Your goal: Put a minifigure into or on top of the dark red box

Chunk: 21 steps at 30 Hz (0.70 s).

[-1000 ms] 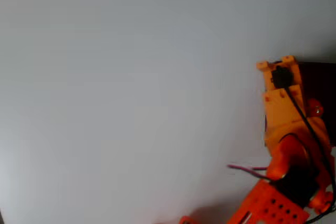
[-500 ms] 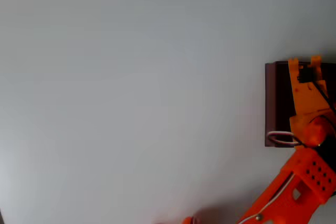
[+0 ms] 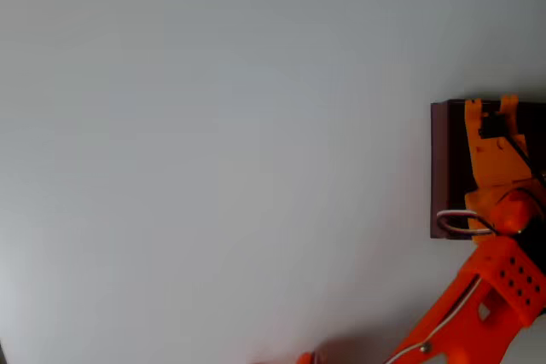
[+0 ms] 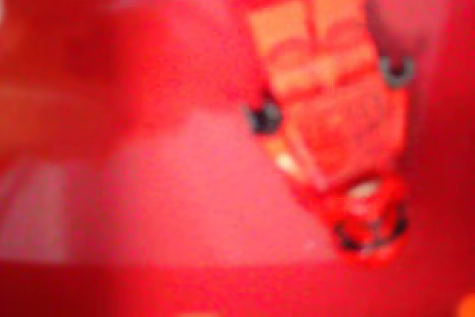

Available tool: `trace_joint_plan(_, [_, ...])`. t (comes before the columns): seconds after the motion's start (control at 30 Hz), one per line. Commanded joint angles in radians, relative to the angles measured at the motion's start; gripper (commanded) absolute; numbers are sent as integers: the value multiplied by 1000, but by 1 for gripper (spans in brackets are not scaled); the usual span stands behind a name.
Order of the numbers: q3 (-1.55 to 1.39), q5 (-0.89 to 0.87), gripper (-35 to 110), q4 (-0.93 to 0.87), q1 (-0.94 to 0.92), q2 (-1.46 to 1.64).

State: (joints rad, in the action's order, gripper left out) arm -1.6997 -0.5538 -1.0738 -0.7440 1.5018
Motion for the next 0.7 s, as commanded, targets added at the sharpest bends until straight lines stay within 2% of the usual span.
trace_joint_plan(0.0, [-11,-3,19,-26,2,86])
trace_joint_plan(0.3, [-147,21,20,-77,64,350])
trace_joint_plan(0.67, [-508,6,19,-89,227,877])
